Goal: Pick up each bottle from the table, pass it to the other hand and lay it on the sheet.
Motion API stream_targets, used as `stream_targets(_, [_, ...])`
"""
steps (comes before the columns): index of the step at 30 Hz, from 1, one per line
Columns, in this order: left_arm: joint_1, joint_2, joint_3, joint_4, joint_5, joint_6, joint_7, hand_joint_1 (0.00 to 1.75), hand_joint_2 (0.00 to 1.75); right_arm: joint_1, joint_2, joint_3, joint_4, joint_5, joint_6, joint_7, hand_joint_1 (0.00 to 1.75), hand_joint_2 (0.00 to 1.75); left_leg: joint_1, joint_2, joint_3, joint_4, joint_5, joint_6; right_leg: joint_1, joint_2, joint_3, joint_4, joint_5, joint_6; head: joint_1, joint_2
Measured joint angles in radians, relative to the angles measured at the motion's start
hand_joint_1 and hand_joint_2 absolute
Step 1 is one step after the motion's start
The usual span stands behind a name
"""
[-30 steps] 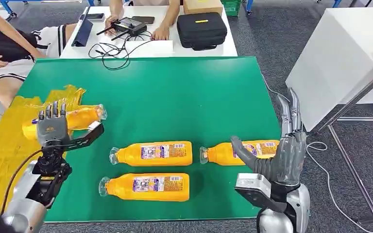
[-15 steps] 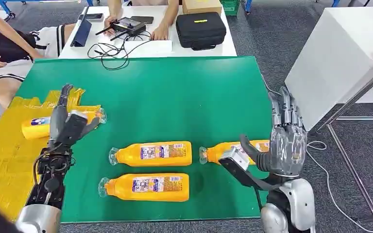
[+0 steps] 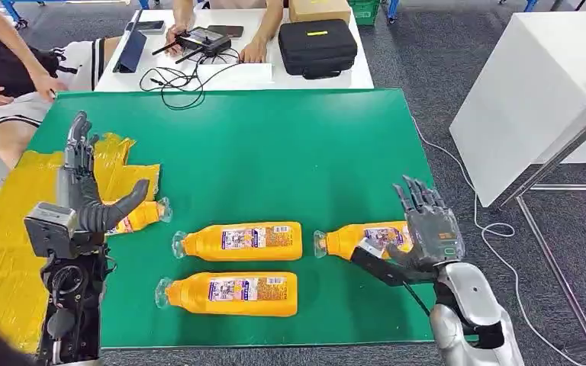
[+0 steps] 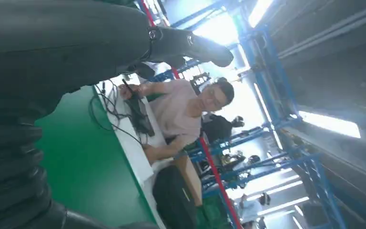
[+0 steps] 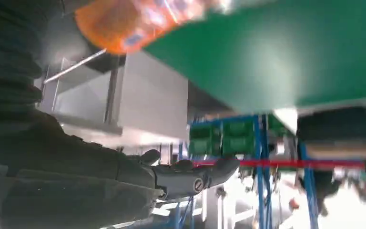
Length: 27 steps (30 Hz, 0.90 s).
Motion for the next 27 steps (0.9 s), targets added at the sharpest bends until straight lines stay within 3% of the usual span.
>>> stream_targets(13, [-0.009,-0.004,-0.030,0.013,0.037,0.013,-0.009,0.00,1.75,-0.063,-0.045,-0.010,0.225,-0.033,0.035,-0.021,0.00,1.75,0.000,0.000,0.000,0.000,0.000,0.000,0.000,0.000,0.000,0.000,0.000,0.000,0.000,0.000])
stream_targets(21, [-0.029,-0.004,-0.031,0.051,0.067,0.024,-0.011,0.00,1.75,-0.166,-0.062,-0.010,0.444,0.002,0.030,0.076,0.00,1.75,0.000,0.000,0.000,0.000,0.000,0.000,0.000,0.000,0.000,0.000,0.000,0.000,0.000,0.000])
stream_targets(27, [-0.038,-0.004,-0.030,0.075,0.069,0.026,-0.011,0.00,1.75,-0.224,-0.066,-0.011,0.541,0.003,0.016,0.082,0.00,1.75,0.000,0.003,0.003,0.000,0.000,0.000,0.000,0.002,0.002,0.000,0.000,0.000,0.000,0.000])
